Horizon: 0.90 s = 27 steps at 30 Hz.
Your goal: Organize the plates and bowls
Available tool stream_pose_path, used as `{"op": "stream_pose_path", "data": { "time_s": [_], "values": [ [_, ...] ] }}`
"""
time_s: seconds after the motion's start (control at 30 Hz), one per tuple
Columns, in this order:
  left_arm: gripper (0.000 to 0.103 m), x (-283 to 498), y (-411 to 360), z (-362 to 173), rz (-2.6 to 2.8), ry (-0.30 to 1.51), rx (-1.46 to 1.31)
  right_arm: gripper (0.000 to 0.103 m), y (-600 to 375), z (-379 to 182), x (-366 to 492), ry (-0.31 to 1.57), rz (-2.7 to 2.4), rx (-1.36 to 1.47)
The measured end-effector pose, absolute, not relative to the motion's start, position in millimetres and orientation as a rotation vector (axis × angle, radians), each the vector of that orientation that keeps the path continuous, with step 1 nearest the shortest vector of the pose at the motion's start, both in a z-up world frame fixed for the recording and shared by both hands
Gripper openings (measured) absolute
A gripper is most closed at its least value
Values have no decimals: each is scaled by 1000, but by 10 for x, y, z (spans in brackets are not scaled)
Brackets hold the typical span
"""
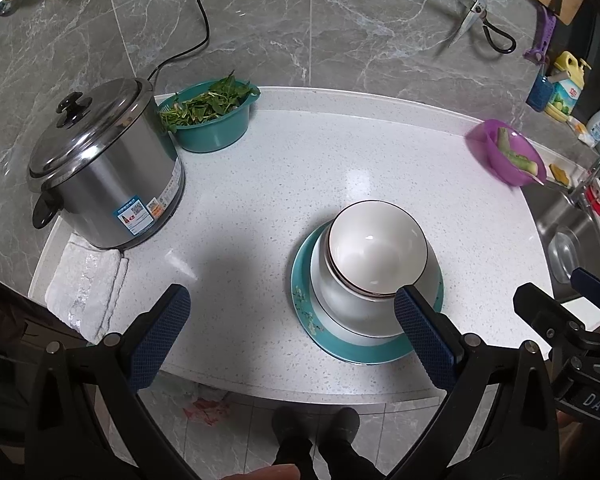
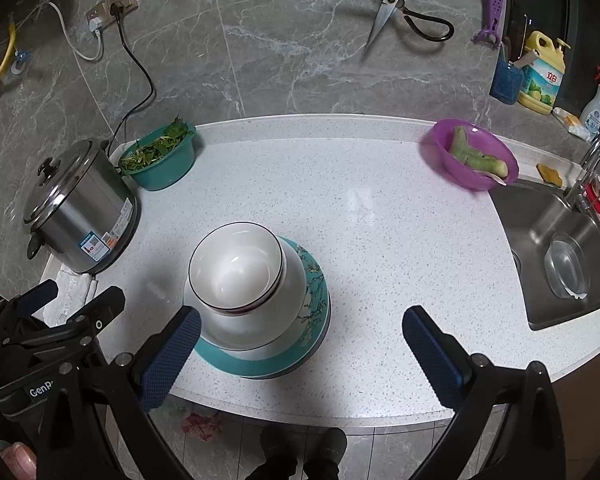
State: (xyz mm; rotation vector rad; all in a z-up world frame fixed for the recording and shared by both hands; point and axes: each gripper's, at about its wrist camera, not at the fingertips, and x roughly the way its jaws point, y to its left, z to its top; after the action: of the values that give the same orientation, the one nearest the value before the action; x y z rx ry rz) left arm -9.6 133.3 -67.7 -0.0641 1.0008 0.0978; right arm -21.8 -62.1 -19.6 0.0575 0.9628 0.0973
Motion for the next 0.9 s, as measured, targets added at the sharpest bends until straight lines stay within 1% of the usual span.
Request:
{"op": "stream_pose_path", "data": {
  "time_s": [0.9],
  "values": [
    [103,-66,1329,-688,97,1009,-69,103,-595,-211,-227,966,98,57]
  ]
}}
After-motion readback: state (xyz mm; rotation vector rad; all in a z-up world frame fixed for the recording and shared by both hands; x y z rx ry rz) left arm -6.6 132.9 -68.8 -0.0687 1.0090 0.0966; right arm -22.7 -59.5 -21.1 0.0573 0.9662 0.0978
